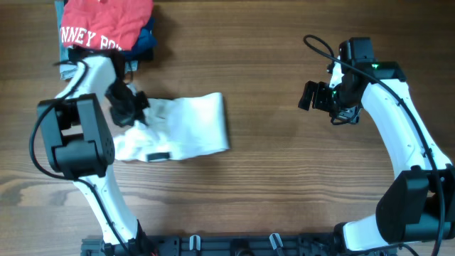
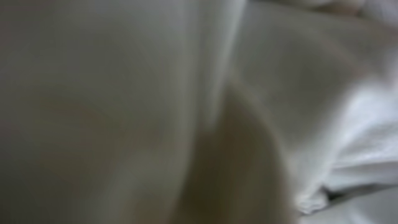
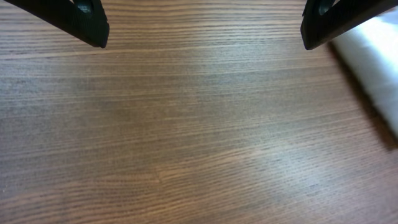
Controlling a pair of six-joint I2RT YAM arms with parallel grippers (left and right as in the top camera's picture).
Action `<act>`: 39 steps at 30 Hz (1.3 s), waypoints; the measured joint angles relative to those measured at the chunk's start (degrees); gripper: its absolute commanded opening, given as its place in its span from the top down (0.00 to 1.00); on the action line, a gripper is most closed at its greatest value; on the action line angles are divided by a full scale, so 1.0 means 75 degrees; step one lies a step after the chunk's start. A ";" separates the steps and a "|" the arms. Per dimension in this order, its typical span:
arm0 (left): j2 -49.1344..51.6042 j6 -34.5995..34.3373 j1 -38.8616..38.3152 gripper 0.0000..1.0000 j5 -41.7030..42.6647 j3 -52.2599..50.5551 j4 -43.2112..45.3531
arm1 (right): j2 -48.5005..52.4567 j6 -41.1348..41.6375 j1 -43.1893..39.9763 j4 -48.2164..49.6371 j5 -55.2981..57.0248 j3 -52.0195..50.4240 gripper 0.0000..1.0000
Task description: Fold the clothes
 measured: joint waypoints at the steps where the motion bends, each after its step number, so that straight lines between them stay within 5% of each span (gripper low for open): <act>1: 0.0099 -0.0119 0.0093 0.96 -0.0364 0.0423 -0.0367 | 0.0000 0.0000 0.0000 -0.0003 0.0000 0.0000 0.00; 6: 0.0143 -0.0501 -0.0408 0.96 -0.1227 0.2200 -0.1676 | 0.0000 0.0000 0.0000 0.0023 -0.0023 0.0000 0.00; 16: 0.0143 -0.1510 -0.3112 0.94 -0.1437 0.2477 -0.2509 | -0.0003 0.0009 0.0000 0.0341 -0.0216 -0.0114 0.01; 18: 0.0143 -0.1623 -0.3497 0.96 -0.1434 0.2477 -0.2343 | 0.0000 0.0035 0.0003 0.0825 -0.0393 -0.0516 0.25; 19: 0.0143 -0.1679 -0.3652 0.96 -0.1434 0.2477 -0.2203 | 0.0000 0.0055 0.0020 0.1093 -0.0542 -0.0755 0.74; 22: 0.0143 -0.1842 -0.4162 0.96 -0.1413 0.2483 -0.1964 | 0.0029 0.0178 0.0440 0.2031 -0.1067 -0.1443 0.96; 30: 0.0143 -0.2049 -0.4581 0.96 -0.1285 0.2483 -0.1920 | 0.1323 0.1536 0.2028 0.3051 -0.2235 -0.1612 0.96; 39: 0.0143 -0.2081 -0.4584 0.96 -0.0737 0.2483 -0.1886 | 0.1743 0.2078 0.2390 0.3232 -0.2334 -0.1614 0.96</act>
